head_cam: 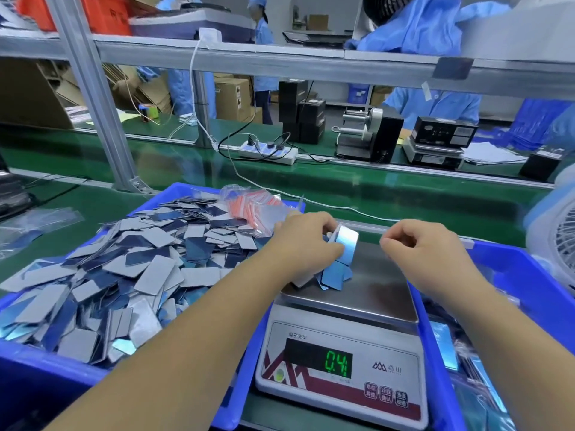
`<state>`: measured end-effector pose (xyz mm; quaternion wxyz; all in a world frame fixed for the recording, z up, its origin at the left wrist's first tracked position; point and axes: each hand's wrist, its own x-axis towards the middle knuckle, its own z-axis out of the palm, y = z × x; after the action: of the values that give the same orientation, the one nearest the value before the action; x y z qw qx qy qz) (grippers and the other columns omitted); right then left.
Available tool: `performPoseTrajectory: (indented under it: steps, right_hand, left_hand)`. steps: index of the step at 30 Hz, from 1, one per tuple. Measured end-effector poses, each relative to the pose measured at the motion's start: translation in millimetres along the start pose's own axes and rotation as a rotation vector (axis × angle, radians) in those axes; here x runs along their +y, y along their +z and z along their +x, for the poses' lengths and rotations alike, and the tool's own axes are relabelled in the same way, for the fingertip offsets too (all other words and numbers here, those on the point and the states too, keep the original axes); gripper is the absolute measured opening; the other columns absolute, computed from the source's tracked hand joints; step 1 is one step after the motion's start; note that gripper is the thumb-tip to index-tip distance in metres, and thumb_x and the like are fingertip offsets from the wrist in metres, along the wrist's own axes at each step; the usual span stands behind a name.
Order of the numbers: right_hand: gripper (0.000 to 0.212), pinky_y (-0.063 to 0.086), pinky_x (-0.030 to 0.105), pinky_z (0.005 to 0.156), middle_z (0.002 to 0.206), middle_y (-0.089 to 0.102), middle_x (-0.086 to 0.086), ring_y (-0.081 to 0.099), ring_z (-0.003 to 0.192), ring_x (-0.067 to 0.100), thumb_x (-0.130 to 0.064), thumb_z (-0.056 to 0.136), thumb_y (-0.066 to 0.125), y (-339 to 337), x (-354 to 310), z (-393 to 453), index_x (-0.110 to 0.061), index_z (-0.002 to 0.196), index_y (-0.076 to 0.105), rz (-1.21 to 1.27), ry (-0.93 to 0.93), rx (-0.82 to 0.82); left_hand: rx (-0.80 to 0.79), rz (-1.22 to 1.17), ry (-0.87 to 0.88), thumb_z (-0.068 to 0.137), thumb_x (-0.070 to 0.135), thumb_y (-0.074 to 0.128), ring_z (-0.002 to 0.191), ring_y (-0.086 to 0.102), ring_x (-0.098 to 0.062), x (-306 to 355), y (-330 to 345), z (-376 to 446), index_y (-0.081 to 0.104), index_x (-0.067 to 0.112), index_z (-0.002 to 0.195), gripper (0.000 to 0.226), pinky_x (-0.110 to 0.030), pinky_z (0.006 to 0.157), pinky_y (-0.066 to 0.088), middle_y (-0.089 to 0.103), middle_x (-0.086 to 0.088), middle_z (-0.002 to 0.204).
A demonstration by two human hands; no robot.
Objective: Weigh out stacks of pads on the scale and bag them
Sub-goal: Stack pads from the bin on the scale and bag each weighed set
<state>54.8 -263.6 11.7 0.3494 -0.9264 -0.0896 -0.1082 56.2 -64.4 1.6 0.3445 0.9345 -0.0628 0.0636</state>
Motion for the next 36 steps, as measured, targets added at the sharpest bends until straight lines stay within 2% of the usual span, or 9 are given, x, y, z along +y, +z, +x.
performPoseTrajectory:
  steps: [6,10,12,14,15,20,24,31,36]
  right_hand:
    - [0.02,0.038,0.024,0.054,0.065,0.063,-0.024,0.057,0.063,0.007,-0.024,0.086,0.061,5,3,-1,-0.028,0.067,0.066,-0.024,-0.011,-0.041]
    - [0.021,0.038,0.022,0.053,0.064,0.063,-0.023,0.058,0.063,0.006,-0.024,0.086,0.06,5,3,-1,-0.029,0.067,0.066,-0.033,-0.016,-0.049]
    - [0.021,0.037,0.022,0.053,0.065,0.064,-0.022,0.058,0.063,0.006,-0.024,0.087,0.059,4,3,-1,-0.028,0.067,0.066,-0.034,-0.019,-0.054]
    - [0.021,0.038,0.023,0.053,0.066,0.064,-0.022,0.059,0.064,0.007,-0.024,0.087,0.059,4,3,-1,-0.028,0.067,0.066,-0.038,-0.025,-0.058]
    - [0.021,0.038,0.023,0.053,0.066,0.064,-0.023,0.059,0.065,0.007,-0.024,0.087,0.06,4,3,-1,-0.028,0.068,0.066,-0.038,-0.026,-0.062]
    - [0.021,0.038,0.022,0.053,0.065,0.064,-0.024,0.059,0.064,0.005,-0.025,0.087,0.059,5,2,0,-0.029,0.068,0.066,-0.055,-0.036,-0.062]
    - [0.021,0.039,0.023,0.053,0.065,0.064,-0.024,0.059,0.064,0.005,-0.026,0.088,0.06,7,3,0,-0.029,0.068,0.066,-0.06,-0.031,-0.074]
    - [0.022,0.037,0.02,0.053,0.064,0.063,-0.026,0.056,0.061,0.001,-0.025,0.088,0.06,7,3,-1,-0.031,0.067,0.065,-0.062,-0.059,-0.065]
    - [0.021,0.039,0.01,0.054,0.064,0.061,-0.028,0.054,0.062,-0.005,-0.022,0.089,0.061,12,-1,-7,-0.029,0.07,0.065,-0.053,-0.145,-0.081]
  left_hand:
    - [-0.066,0.217,0.068,0.089,0.057,0.06,0.121,0.028,-0.018,-3,7,-4,0.065,0.044,0.091,0.014,-0.037,0.095,0.022,0.047,0.012,0.122]
    - [0.001,0.066,0.028,0.092,0.048,0.058,0.124,0.036,-0.02,-2,-9,0,0.066,0.042,0.095,0.011,-0.039,0.102,0.033,0.051,0.007,0.118]
    - [0.024,-0.001,-0.029,0.094,0.04,0.058,0.111,0.052,-0.018,-6,-24,1,0.063,0.04,0.092,0.005,-0.032,0.086,0.045,0.054,0.004,0.117]
    - [-0.019,-0.034,-0.132,0.093,0.037,0.059,0.083,0.058,-0.013,-16,-40,0,0.061,0.037,0.096,0.003,-0.025,0.062,0.044,0.056,0.005,0.108]
    - [-0.064,-0.011,-0.189,0.093,0.037,0.059,0.077,0.06,-0.013,-22,-47,-2,0.059,0.036,0.1,0.008,-0.026,0.06,0.044,0.057,0.007,0.104]
    - [-0.179,0.053,-0.331,0.083,0.049,0.069,0.092,0.066,-0.017,-48,-68,-10,0.061,0.038,0.097,0.02,-0.037,0.084,0.052,0.067,0.004,0.102]
    - [-0.296,0.031,-0.304,0.071,0.069,0.073,0.09,0.063,-0.011,-49,-63,-15,0.064,0.042,0.098,0.04,-0.031,0.071,0.048,0.062,0.011,0.102]
    - [-0.299,-0.04,-0.271,0.074,0.07,0.072,0.081,0.057,-0.007,-50,-51,-19,0.063,0.04,0.102,0.042,-0.029,0.072,0.042,0.057,0.014,0.094]
    - [-0.296,-0.098,-0.268,0.071,0.056,0.083,0.08,0.061,-0.009,-56,-53,-23,0.065,0.035,0.1,0.04,-0.027,0.07,0.043,0.069,0.006,0.098]
